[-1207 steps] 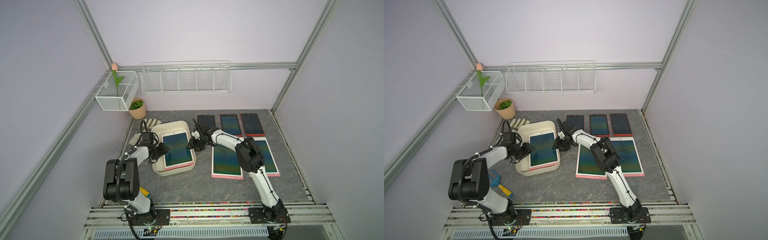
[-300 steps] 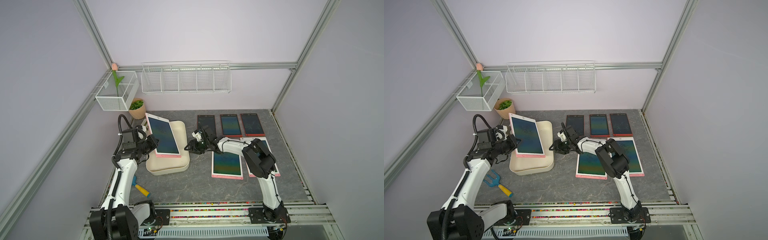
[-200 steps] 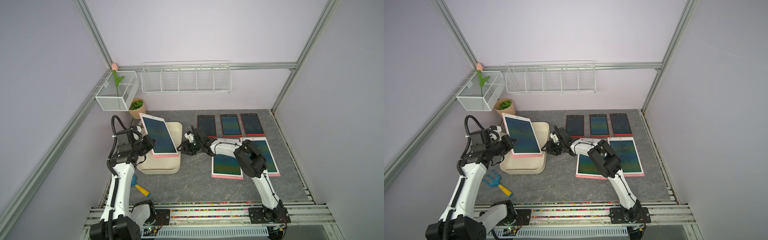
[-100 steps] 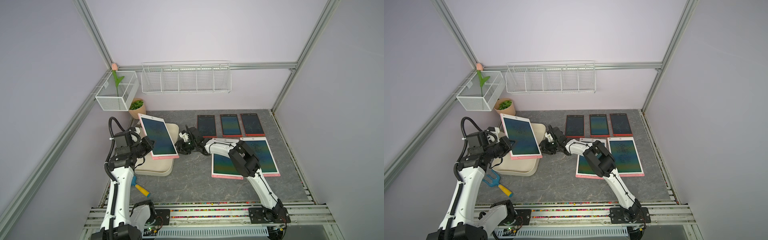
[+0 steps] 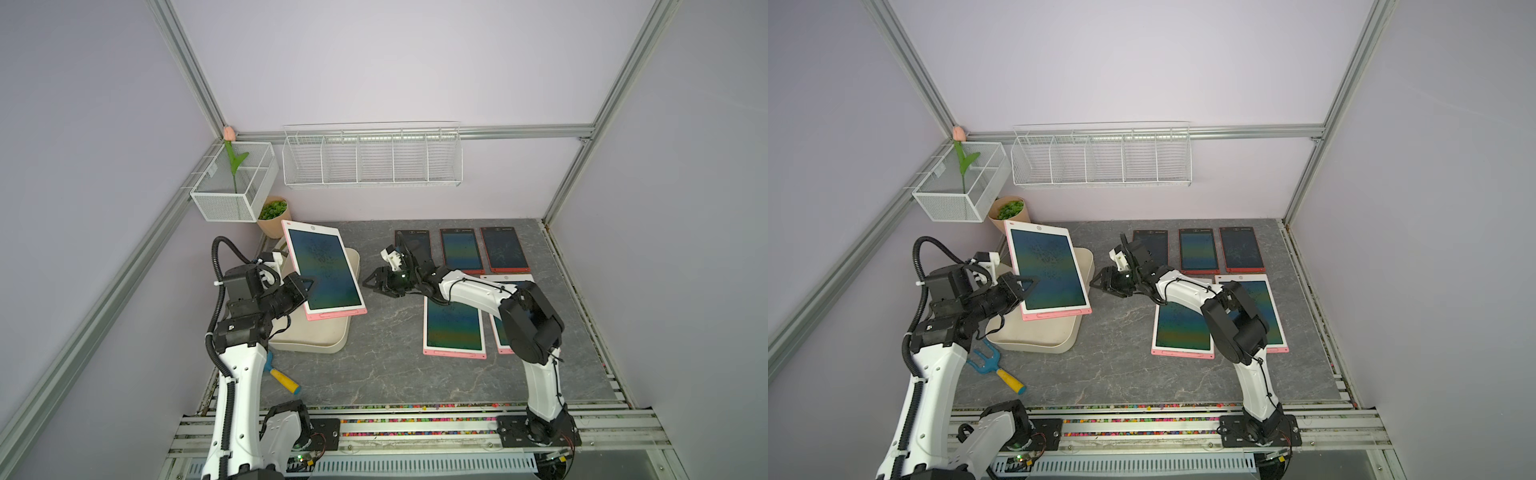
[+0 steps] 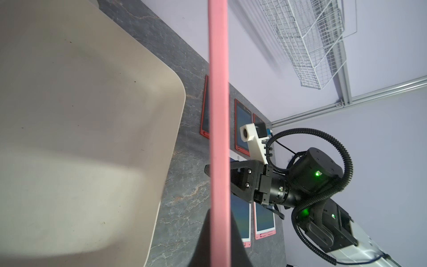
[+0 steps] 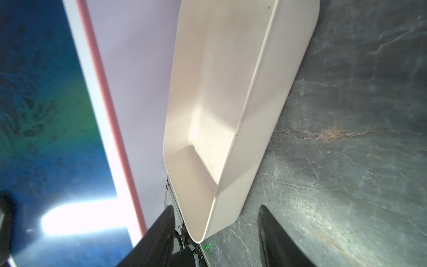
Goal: Take out the writing tablet from the storage box
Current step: Place the writing tablet at the center of the board.
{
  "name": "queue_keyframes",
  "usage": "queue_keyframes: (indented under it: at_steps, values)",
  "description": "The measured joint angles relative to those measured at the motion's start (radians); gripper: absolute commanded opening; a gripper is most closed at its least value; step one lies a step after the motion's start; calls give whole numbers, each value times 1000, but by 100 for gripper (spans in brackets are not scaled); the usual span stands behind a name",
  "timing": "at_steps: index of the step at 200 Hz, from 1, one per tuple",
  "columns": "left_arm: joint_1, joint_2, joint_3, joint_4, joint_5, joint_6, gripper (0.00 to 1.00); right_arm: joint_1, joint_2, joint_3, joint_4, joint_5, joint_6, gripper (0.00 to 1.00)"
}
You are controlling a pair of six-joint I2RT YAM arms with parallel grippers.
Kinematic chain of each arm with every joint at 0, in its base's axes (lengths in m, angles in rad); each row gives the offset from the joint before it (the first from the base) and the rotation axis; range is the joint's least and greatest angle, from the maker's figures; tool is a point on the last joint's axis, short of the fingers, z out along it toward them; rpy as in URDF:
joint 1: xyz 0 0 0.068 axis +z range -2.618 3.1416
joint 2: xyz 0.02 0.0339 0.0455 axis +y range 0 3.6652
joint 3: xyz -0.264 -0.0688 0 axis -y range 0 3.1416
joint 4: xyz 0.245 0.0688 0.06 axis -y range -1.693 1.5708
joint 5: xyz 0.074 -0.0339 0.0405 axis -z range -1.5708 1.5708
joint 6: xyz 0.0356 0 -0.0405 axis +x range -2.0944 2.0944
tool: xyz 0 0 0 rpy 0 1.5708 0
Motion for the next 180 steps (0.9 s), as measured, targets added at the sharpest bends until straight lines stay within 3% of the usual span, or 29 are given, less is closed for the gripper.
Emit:
queue_keyframes:
  at_steps: [48, 134, 180]
  values:
    - [-34, -68, -49, 58, 71, -49, 2, -34, -170, -219, 14, -25, -18, 58]
    - [-343, -91, -234, 240, -20, -220, 1, -185, -586, -633, 72, -108, -23, 57]
    - [-490, -83, -321, 401, -93, -327, 0, -225, -639, -790, 153, -219, -13, 57]
